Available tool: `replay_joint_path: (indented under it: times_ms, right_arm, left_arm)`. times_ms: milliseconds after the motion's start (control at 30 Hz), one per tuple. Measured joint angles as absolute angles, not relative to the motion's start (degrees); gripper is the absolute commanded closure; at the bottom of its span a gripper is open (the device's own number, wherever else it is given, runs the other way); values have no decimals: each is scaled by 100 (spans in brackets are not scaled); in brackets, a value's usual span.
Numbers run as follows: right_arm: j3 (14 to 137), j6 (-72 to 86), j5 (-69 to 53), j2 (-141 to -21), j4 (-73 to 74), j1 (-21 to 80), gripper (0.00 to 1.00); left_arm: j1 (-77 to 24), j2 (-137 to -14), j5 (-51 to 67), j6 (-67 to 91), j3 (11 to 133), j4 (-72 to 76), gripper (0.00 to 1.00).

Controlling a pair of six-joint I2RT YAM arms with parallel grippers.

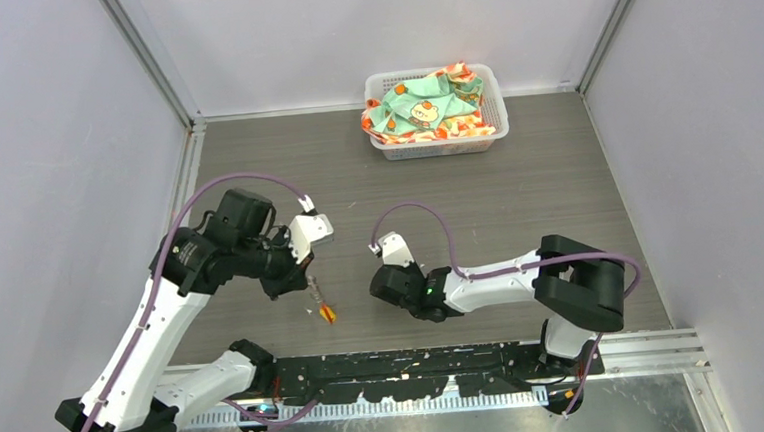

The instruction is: Put the keys on the keyring

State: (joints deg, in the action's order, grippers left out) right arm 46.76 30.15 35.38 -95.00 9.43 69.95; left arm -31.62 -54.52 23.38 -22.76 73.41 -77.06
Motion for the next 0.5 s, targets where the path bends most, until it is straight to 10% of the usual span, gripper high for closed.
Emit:
replay_joint_path:
  times_ms: [500]
  right_arm:
    - [4086, 3166, 2928, -8892, 464, 6768, 99]
  left_arm:
    - [-3148, -5459, 2362, -2281, 7382, -7754, 100]
